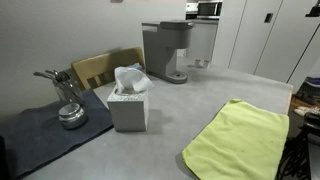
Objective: Fold the towel once
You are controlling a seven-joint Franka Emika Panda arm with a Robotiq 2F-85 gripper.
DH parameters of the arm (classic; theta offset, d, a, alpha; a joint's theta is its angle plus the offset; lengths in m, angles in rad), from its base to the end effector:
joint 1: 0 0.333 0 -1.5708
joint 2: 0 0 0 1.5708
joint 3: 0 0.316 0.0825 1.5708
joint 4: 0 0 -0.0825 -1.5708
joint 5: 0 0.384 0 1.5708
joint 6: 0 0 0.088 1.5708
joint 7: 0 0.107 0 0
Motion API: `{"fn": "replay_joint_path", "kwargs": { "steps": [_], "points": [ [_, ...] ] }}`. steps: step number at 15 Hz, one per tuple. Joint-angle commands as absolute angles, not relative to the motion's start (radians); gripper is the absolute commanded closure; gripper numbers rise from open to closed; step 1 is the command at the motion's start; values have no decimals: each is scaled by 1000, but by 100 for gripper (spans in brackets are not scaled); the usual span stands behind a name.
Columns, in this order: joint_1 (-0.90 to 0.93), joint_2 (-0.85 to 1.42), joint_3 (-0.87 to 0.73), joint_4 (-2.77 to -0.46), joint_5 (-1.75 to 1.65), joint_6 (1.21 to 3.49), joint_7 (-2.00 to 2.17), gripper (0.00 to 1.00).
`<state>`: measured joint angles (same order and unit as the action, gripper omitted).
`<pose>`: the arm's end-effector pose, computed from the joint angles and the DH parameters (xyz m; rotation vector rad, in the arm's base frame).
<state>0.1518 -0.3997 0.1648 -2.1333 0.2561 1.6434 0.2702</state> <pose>0.3935 0.1653 0.5599 -2.9777 0.0003 0.2145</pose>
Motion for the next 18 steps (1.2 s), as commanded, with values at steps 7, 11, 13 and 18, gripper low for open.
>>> {"fn": "replay_joint_path", "kwargs": {
  "steps": [7, 11, 13, 18],
  "points": [
    [142, -397, 173, -2135, 273, 1642, 261, 0],
    [138, -375, 180, -2163, 288, 1698, 291, 0],
    [137, -357, 187, -2204, 307, 1759, 326, 0],
    [148, -292, 221, -2339, 333, 1956, 429, 0]
  ]
}}
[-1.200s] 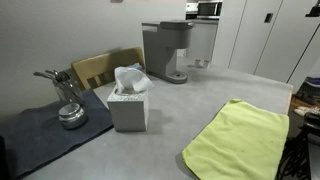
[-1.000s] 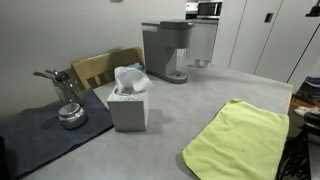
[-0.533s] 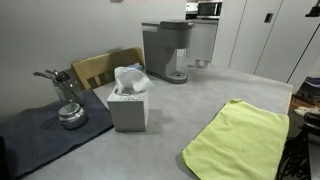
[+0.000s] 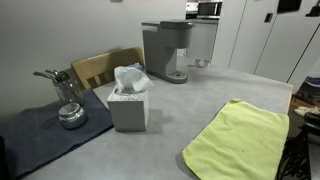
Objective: Fold the towel once
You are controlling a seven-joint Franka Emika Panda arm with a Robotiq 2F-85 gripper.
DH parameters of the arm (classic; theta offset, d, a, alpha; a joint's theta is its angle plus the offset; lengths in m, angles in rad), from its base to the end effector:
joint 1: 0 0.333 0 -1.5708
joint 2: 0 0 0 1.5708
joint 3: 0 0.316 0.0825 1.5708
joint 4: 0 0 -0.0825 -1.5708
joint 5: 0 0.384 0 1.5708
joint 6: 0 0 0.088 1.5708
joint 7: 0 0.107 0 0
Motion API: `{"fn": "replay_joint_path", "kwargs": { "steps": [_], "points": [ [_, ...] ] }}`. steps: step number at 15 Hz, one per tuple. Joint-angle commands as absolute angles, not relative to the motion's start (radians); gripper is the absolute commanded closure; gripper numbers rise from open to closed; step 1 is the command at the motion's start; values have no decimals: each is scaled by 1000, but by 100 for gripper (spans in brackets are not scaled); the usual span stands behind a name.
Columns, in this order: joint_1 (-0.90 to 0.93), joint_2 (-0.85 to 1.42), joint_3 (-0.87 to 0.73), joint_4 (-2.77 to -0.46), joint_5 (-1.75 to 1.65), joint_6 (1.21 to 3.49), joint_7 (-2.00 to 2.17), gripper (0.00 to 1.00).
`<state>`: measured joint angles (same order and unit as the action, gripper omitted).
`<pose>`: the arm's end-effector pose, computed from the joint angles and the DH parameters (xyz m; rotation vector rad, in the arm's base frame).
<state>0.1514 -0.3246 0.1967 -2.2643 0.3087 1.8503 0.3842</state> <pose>0.4094 0.1791 0.4819 -2.9403 0.2189 0.2469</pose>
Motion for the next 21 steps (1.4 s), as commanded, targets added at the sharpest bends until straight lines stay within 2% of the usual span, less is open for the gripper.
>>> {"fn": "replay_joint_path", "kwargs": {
  "steps": [1, 7, 16, 17, 21],
  "points": [
    [149, -310, 207, -2288, 311, 1886, 402, 0],
    [150, -310, 211, -2293, 310, 1901, 407, 0],
    [213, -173, 253, -2476, 361, 2131, 343, 0],
    [199, -227, 243, -2449, 326, 2073, 386, 0],
    [219, -169, 252, -2470, 332, 2117, 377, 0]
  ]
}}
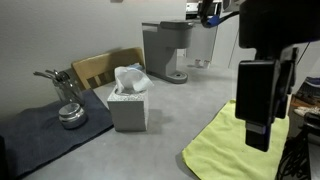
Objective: Fold the towel once
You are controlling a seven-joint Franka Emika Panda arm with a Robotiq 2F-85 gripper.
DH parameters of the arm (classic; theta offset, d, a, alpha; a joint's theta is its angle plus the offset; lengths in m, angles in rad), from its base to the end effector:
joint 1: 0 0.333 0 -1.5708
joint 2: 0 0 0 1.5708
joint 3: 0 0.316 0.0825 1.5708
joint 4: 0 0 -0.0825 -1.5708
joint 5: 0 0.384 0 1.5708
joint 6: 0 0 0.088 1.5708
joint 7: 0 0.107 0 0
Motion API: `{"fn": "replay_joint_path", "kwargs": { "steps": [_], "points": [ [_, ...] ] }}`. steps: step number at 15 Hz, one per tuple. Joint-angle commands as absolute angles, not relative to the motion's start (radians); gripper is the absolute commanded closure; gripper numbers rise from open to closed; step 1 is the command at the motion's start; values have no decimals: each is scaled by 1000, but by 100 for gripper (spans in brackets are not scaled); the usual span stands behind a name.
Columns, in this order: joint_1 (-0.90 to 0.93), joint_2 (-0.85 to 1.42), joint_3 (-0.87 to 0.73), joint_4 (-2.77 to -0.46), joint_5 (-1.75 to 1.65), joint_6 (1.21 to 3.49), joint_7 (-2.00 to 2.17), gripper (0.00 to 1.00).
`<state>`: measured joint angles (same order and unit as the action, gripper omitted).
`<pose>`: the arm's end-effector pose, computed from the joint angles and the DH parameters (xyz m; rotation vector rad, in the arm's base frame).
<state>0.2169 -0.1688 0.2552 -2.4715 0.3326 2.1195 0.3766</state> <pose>0.3837 0.2113 0.3407 -2.9825 0.1685 0.3880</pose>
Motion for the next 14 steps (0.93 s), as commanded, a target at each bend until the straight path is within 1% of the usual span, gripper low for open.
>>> {"fn": "replay_joint_path", "kwargs": {
  "steps": [1, 7, 10, 11, 14],
  "points": [
    [216, -158, 248, -2472, 329, 2133, 361, 0],
    [179, -32, 193, -2481, 279, 2262, 237, 0],
    [161, 61, 159, -2447, 260, 2330, 169, 0],
    [176, -5, 171, -2476, 274, 2294, 215, 0],
    [166, 51, 156, -2460, 268, 2322, 186, 0]
  ]
}}
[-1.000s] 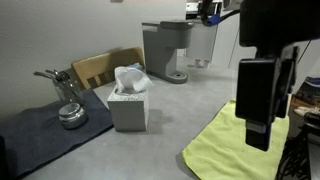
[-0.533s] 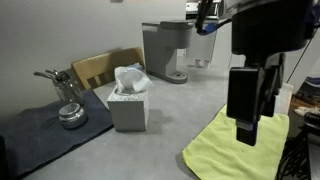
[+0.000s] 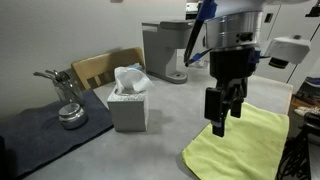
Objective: Fold the towel once
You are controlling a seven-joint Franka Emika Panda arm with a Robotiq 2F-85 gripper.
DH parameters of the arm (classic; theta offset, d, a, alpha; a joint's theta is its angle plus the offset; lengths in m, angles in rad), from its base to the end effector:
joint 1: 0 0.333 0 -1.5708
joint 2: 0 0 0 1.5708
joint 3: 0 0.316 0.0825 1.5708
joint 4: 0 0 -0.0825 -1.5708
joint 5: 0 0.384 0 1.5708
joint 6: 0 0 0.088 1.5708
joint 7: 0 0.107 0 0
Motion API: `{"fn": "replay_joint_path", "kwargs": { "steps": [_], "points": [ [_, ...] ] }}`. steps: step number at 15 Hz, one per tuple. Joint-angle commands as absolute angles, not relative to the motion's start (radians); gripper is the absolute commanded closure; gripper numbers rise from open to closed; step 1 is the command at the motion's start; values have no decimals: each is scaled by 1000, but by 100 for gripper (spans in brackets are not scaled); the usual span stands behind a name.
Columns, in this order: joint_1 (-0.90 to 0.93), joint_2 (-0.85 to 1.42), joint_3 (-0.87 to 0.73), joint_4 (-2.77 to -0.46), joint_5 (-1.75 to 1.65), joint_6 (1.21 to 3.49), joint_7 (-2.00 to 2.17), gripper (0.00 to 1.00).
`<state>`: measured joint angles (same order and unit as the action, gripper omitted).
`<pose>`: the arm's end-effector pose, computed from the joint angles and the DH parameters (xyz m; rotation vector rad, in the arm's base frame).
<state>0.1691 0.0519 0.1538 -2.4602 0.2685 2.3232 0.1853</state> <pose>0.4331 0.1505 0.2615 -2.9880 0.0963 0.3433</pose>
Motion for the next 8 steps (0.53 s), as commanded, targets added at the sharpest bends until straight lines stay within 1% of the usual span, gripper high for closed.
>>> {"fn": "replay_joint_path", "kwargs": {
  "steps": [1, 8],
  "points": [
    [166, 56, 157, -2455, 268, 2322, 186, 0],
    [182, 168, 170, -2395, 267, 2340, 181, 0]
  ]
}}
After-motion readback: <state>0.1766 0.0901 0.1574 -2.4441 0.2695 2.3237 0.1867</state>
